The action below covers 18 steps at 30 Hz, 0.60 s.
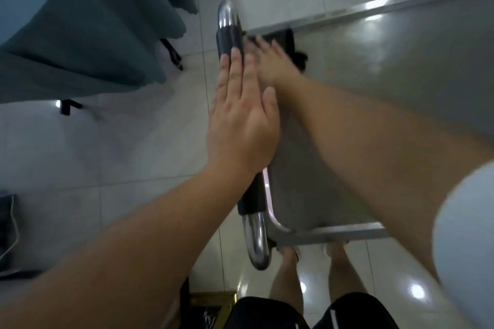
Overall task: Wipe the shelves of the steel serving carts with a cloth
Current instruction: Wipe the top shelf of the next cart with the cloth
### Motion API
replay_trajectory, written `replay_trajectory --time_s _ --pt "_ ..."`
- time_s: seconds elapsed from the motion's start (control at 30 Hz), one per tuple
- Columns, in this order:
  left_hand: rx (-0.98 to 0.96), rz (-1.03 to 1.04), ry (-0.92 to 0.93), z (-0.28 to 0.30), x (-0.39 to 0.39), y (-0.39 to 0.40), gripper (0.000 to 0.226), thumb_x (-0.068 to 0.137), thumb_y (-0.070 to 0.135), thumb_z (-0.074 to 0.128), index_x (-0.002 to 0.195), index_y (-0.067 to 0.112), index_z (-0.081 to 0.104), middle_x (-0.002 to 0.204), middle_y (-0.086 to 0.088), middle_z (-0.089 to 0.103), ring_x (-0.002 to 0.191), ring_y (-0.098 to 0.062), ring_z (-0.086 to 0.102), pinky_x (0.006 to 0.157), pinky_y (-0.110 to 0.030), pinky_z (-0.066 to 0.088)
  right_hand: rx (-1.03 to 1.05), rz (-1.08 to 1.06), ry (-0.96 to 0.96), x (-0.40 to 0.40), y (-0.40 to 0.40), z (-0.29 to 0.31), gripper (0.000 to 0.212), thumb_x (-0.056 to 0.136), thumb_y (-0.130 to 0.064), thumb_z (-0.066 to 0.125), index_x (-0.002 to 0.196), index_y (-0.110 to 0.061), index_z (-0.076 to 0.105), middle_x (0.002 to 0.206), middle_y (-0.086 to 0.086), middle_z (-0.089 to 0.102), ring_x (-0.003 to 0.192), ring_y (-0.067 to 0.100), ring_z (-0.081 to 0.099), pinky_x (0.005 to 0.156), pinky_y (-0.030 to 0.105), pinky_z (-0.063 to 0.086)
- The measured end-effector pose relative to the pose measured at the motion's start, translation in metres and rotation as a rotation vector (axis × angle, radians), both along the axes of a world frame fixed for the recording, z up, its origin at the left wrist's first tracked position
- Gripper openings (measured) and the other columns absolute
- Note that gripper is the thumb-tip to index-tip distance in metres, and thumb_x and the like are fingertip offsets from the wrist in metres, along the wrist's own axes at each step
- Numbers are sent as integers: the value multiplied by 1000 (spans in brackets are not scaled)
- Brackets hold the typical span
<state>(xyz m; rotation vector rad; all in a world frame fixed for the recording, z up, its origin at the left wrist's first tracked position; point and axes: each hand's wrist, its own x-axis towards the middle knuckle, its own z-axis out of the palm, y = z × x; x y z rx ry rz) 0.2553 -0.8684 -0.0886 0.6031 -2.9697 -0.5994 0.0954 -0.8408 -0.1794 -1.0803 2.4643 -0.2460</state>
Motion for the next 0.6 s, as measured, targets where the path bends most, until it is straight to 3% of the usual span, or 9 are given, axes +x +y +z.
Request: replay_trajectory --time_s 0.13,0.23,0.33,0.43,0.53,0.6 --pt "-9 5 0 -2 0 -3 65 111 40 20 168 9 14 177 -8 4 163 -16 -4 132 -37 1 18 10 -19 -15 -6 -7 70 106 -57 21 166 -26 2 175 -6 -3 160 20 -7 129 44 -6" --pt "-39 5 -19 -3 2 1 63 113 37 19 168 9 10 177 -8 0 163 -17 -7 132 -38 0 18 20 20 30 19 -4 75 105 -52 31 166 -24 -4 175 -3 -4 160 20 -6 129 46 -2" --pt "-108 14 -46 -3 2 0 63 113 39 16 169 12 5 177 -5 -4 162 -16 -10 132 -37 -1 -73 -15 -79 101 57 8 84 100 -55 34 166 -21 -6 174 -3 -5 160 18 -5 130 43 -2" --pt "-51 -18 -62 3 1 0 65 112 43 17 169 13 8 177 -6 -2 162 -18 -9 132 -37 -3 -93 -25 -194 178 115 12 78 95 -53 18 167 -24 10 174 -7 5 160 15 -4 129 43 -3" --pt "-63 -32 -80 7 1 -1 66 111 43 20 169 14 7 177 -6 -4 162 -18 -10 129 -34 -9 -85 -23 -174 250 183 14 65 104 -49 26 166 -29 21 173 -11 11 160 11 -5 128 46 3" --pt "-87 -48 -75 7 2 0 66 111 43 20 169 15 5 177 -4 -4 162 -17 -11 127 -32 -12 -45 -72 -160 277 213 16 58 110 -53 21 164 -33 25 172 -15 15 160 9 -3 127 44 5"
